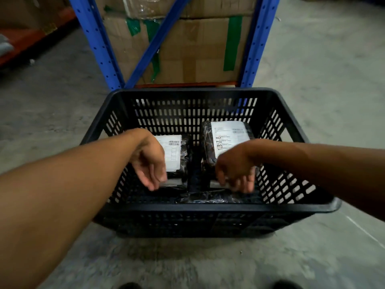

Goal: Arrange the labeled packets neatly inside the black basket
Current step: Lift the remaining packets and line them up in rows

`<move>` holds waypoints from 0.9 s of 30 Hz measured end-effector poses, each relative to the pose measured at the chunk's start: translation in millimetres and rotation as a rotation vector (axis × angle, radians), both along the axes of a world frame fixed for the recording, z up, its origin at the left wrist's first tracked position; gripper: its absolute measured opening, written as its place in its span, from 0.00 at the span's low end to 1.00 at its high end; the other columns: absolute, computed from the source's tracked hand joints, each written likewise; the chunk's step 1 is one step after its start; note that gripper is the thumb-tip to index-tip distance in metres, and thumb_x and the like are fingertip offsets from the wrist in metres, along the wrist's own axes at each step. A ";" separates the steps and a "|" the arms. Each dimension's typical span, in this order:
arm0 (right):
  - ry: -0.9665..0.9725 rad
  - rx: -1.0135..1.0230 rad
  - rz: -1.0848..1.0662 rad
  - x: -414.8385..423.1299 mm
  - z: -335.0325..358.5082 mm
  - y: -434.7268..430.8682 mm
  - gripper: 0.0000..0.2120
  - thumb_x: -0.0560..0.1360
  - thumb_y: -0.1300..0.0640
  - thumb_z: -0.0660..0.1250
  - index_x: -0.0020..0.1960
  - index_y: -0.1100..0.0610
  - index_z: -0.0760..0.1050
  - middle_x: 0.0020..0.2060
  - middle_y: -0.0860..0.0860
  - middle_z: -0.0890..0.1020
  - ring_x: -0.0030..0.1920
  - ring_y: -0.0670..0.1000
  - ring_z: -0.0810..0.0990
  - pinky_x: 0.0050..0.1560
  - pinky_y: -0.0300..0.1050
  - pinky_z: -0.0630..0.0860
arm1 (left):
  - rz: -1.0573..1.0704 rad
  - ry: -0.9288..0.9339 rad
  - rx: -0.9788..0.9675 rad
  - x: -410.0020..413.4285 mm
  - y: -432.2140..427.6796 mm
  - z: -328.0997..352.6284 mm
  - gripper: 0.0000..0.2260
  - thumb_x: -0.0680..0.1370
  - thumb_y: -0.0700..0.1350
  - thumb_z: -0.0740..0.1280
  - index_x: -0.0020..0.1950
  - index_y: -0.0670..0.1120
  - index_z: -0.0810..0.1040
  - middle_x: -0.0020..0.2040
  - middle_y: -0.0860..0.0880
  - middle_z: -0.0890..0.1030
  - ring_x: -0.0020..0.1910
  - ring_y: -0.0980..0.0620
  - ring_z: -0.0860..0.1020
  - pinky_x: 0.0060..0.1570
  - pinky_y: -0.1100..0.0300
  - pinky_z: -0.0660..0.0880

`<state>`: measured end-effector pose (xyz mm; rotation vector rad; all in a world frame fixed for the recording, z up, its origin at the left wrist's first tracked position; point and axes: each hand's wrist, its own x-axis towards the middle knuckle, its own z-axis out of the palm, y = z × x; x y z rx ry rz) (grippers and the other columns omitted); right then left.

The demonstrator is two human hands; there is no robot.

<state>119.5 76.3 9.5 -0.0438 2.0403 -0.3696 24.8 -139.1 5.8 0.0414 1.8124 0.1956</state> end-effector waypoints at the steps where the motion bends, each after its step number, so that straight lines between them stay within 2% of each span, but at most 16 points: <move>1: -0.098 0.062 0.065 11.2 -5.8 6.9 0.12 0.78 0.71 0.60 0.59 0.60 0.70 0.38 0.58 0.79 0.39 0.61 0.85 0.43 0.54 0.83 | -0.056 -0.065 0.037 11.9 7.0 -2.7 0.20 0.77 0.32 0.65 0.68 0.44 0.72 0.46 0.40 0.84 0.39 0.46 0.85 0.36 0.54 0.83; 2: -0.160 0.093 0.111 21.8 -14.2 11.4 0.14 0.78 0.71 0.62 0.61 0.60 0.69 0.42 0.58 0.79 0.48 0.66 0.84 0.48 0.58 0.82 | -0.100 -0.118 0.064 23.9 15.3 -5.4 0.24 0.78 0.31 0.64 0.71 0.49 0.68 0.48 0.41 0.82 0.42 0.45 0.84 0.41 0.51 0.83; 3: -0.164 0.083 0.126 31.4 -24.0 14.6 0.15 0.78 0.70 0.64 0.62 0.59 0.68 0.45 0.56 0.78 0.51 0.66 0.82 0.47 0.61 0.81 | -0.135 -0.163 0.084 34.3 23.6 -8.5 0.27 0.78 0.31 0.62 0.74 0.53 0.65 0.49 0.41 0.81 0.43 0.44 0.82 0.45 0.48 0.81; 5: -0.067 -0.025 0.077 40.9 -39.9 18.8 0.13 0.77 0.68 0.66 0.58 0.56 0.71 0.42 0.52 0.77 0.48 0.60 0.79 0.45 0.61 0.80 | -0.183 -0.227 0.124 49.5 39.3 -15.2 0.28 0.80 0.31 0.60 0.75 0.55 0.63 0.52 0.41 0.79 0.45 0.45 0.79 0.46 0.48 0.80; 7: 0.022 -0.072 0.001 38.1 -39.0 25.2 0.11 0.77 0.67 0.66 0.51 0.52 0.73 0.39 0.52 0.78 0.40 0.55 0.79 0.41 0.50 0.79 | -0.198 -0.249 0.156 52.5 47.1 -16.9 0.24 0.80 0.31 0.59 0.72 0.52 0.67 0.53 0.43 0.78 0.47 0.46 0.77 0.41 0.55 0.82; 8: 0.005 -0.094 -0.046 34.7 -35.5 28.2 0.08 0.76 0.66 0.67 0.52 0.56 0.75 0.39 0.53 0.79 0.35 0.51 0.79 0.36 0.45 0.80 | -0.202 -0.252 0.160 48.8 46.0 -13.1 0.22 0.79 0.30 0.60 0.69 0.50 0.69 0.52 0.45 0.78 0.49 0.47 0.77 0.39 0.57 0.82; 10: -0.066 -0.179 -0.126 23.8 -23.5 35.0 0.16 0.76 0.62 0.70 0.61 0.63 0.74 0.44 0.56 0.80 0.38 0.50 0.80 0.38 0.44 0.80 | -0.171 -0.238 0.166 31.3 34.8 3.9 0.22 0.77 0.30 0.63 0.68 0.48 0.70 0.51 0.44 0.78 0.49 0.45 0.77 0.38 0.60 0.81; 12: -0.117 -0.300 -0.191 11.9 -7.4 41.0 0.18 0.75 0.57 0.71 0.61 0.62 0.74 0.49 0.56 0.81 0.45 0.52 0.81 0.47 0.48 0.80 | -0.006 -0.181 0.197 5.1 12.8 30.4 0.27 0.71 0.35 0.71 0.69 0.45 0.72 0.52 0.40 0.80 0.43 0.44 0.80 0.32 0.62 0.80; 15: -0.147 -0.584 -0.407 -3.8 17.2 45.9 0.14 0.70 0.51 0.70 0.51 0.58 0.76 0.47 0.56 0.83 0.50 0.55 0.82 0.53 0.55 0.78 | 0.343 -0.117 0.362 -26.1 -28.9 68.0 0.29 0.61 0.53 0.81 0.58 0.43 0.81 0.48 0.37 0.84 0.27 0.53 0.76 0.24 0.65 0.74; 16: -0.102 -0.684 -0.503 -10.2 22.3 46.3 0.16 0.69 0.48 0.69 0.51 0.58 0.76 0.48 0.57 0.83 0.51 0.56 0.82 0.55 0.58 0.78 | 0.449 -0.089 0.445 -33.0 -42.4 73.8 0.30 0.59 0.59 0.81 0.53 0.42 0.83 0.44 0.38 0.84 0.25 0.54 0.74 0.23 0.66 0.72; 18: 0.008 -0.830 -0.676 -24.7 28.4 42.7 0.28 0.68 0.38 0.66 0.57 0.59 0.74 0.50 0.58 0.81 0.51 0.57 0.83 0.54 0.59 0.80 | 0.658 -0.035 0.632 -41.4 -63.0 74.7 0.32 0.57 0.65 0.79 0.46 0.41 0.80 0.35 0.45 0.79 0.25 0.56 0.71 0.22 0.66 0.70; 19: 0.056 -0.858 -0.748 -32.0 30.5 37.3 0.33 0.68 0.33 0.64 0.59 0.60 0.74 0.49 0.57 0.82 0.49 0.57 0.83 0.50 0.58 0.81 | 0.726 -0.020 0.702 -41.0 -67.9 72.3 0.32 0.57 0.65 0.79 0.46 0.42 0.78 0.34 0.47 0.76 0.27 0.55 0.71 0.24 0.65 0.71; 21: 0.142 -0.839 -0.876 -45.9 32.1 22.0 0.38 0.71 0.27 0.57 0.61 0.59 0.76 0.49 0.55 0.84 0.48 0.56 0.84 0.45 0.54 0.82 | 0.709 0.034 0.721 -37.4 -66.9 63.3 0.33 0.54 0.64 0.81 0.50 0.46 0.78 0.39 0.47 0.77 0.34 0.53 0.75 0.33 0.61 0.76; 24: 0.226 -0.770 -1.015 -59.5 24.2 2.4 0.35 0.76 0.29 0.51 0.56 0.58 0.78 0.49 0.56 0.85 0.49 0.58 0.85 0.47 0.53 0.82 | 0.614 0.091 0.627 -30.8 -48.2 53.8 0.42 0.50 0.62 0.82 0.61 0.48 0.77 0.56 0.42 0.80 0.52 0.45 0.81 0.51 0.49 0.79; 25: 0.225 -0.750 -0.977 -59.9 23.1 -2.7 0.35 0.75 0.29 0.52 0.55 0.58 0.79 0.48 0.56 0.86 0.47 0.57 0.85 0.46 0.51 0.82 | 0.609 0.086 0.618 -29.5 -41.5 52.9 0.45 0.51 0.63 0.81 0.64 0.49 0.76 0.61 0.41 0.79 0.56 0.41 0.81 0.52 0.46 0.80; 27: 0.266 -0.648 -0.768 -58.1 27.9 -6.8 0.29 0.74 0.32 0.63 0.54 0.59 0.79 0.42 0.54 0.86 0.41 0.54 0.85 0.41 0.46 0.80 | 0.649 0.099 0.661 -29.5 -32.5 51.5 0.44 0.55 0.67 0.78 0.68 0.52 0.73 0.66 0.42 0.76 0.60 0.37 0.78 0.51 0.42 0.80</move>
